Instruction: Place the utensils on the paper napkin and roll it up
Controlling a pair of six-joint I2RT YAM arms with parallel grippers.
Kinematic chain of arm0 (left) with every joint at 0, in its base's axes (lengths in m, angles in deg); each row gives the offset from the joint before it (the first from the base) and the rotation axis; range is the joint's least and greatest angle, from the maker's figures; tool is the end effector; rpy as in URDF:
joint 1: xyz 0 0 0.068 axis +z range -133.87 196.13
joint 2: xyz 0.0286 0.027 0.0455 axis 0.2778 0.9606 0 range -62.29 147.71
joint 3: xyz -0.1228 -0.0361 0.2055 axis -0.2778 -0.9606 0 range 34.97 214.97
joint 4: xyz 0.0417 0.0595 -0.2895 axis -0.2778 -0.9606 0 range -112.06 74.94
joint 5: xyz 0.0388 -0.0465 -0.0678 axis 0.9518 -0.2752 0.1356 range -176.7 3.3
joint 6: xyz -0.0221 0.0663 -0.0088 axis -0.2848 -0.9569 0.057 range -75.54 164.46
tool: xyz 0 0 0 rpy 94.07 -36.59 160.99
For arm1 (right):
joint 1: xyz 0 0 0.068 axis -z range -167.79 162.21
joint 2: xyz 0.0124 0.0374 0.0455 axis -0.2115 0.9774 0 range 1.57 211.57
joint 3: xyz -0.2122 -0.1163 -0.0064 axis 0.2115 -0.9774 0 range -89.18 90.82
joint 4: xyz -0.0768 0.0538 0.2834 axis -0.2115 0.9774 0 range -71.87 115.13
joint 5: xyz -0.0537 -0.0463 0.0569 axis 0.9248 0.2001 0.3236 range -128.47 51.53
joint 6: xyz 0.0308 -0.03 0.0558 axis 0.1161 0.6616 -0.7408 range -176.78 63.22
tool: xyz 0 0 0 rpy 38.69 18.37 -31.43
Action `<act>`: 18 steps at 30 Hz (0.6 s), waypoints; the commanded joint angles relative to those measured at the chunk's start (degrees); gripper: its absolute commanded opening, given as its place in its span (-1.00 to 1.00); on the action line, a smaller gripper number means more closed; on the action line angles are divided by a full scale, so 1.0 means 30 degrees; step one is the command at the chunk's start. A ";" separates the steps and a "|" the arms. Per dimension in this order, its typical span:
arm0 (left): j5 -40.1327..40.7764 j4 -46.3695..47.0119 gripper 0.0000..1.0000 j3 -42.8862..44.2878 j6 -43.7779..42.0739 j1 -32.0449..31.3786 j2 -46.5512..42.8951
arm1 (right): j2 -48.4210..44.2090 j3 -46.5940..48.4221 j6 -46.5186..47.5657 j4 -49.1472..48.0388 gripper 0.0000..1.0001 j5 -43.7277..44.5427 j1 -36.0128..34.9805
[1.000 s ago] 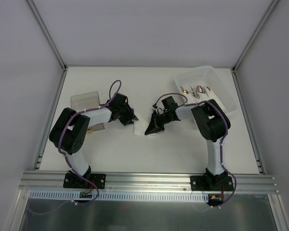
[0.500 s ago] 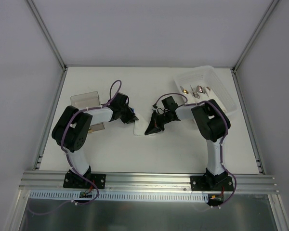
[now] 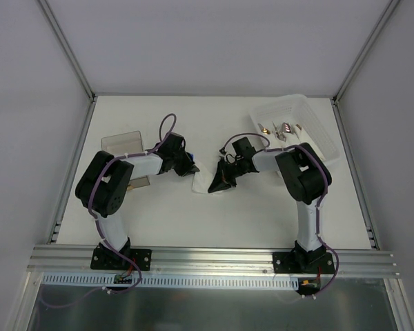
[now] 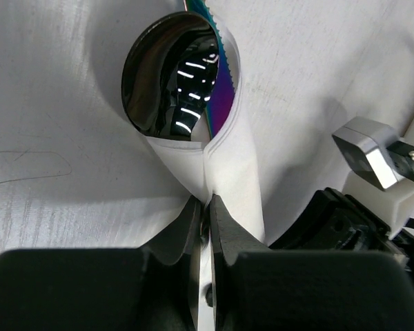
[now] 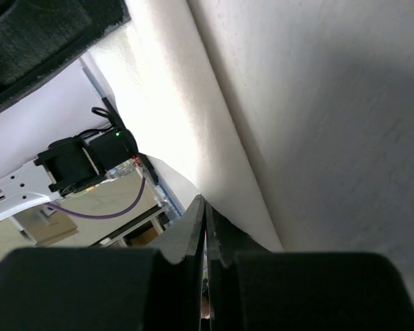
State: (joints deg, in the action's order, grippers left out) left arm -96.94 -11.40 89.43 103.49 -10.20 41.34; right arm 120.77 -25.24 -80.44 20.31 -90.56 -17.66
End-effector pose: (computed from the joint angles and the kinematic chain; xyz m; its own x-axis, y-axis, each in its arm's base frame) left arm 0.3516 -0.1855 0.0700 -0.7990 -0.5461 -0.2519 -0.2662 0.6968 -0.6660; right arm 0.3271 0.2403 0.0245 -0.9400 -0.2556 -0.2260 -0.3242 0.4628 0.8251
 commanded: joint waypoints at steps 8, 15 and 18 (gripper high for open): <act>-0.0013 0.1269 -1.00 -0.0836 -0.3414 -0.0160 -0.1351 | -0.4340 0.0129 0.3226 0.1588 -0.40 0.1429 0.0814; -0.1448 0.2615 -1.00 -0.1452 -0.3854 -0.0072 -0.2082 | -0.5074 0.0981 0.5571 0.2995 0.12 0.1866 0.1546; -0.1683 0.2822 -1.00 -0.1570 -0.4117 -0.0043 -0.2581 | -0.4782 0.1127 0.5747 0.3084 0.20 0.2043 0.1840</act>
State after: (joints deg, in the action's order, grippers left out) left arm -99.80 -5.91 85.26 93.94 -10.44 37.54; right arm 107.89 -23.66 -66.61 27.24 -85.67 -13.20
